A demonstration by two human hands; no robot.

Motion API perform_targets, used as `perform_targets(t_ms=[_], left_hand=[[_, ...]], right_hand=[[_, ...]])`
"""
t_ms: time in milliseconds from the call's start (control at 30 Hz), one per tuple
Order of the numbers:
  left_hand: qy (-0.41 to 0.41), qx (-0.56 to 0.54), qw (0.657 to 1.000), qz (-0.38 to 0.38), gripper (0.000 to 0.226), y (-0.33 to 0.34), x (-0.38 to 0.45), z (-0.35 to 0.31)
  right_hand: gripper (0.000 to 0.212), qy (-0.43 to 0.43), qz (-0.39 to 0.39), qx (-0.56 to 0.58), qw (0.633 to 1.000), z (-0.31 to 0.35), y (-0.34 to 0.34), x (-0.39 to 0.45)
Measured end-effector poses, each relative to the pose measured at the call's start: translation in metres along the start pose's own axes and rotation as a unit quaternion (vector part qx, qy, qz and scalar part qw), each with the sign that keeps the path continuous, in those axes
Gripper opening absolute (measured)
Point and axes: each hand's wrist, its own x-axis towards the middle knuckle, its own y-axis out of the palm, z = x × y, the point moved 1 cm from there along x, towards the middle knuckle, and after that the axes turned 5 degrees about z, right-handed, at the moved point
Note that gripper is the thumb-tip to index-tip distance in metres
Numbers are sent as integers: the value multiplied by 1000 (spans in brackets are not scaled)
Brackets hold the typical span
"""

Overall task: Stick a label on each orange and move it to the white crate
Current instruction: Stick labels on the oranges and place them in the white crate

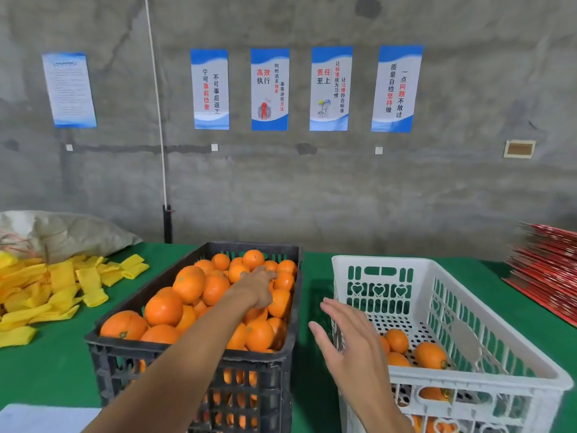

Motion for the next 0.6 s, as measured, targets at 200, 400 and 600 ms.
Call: perform_targets(t_ms=[200, 400, 600], left_hand=[[8, 10, 999, -53, 62, -7, 4, 1], [181, -167, 936, -253, 65, -14, -100, -26], [284, -215, 848, -392, 60, 67, -208, -52]], right_hand=[[47, 6, 16, 10, 1000, 3, 13, 12], [43, -9, -2, 49, 999, 15, 5, 9], [42, -86, -55, 84, 991, 27, -10, -30]])
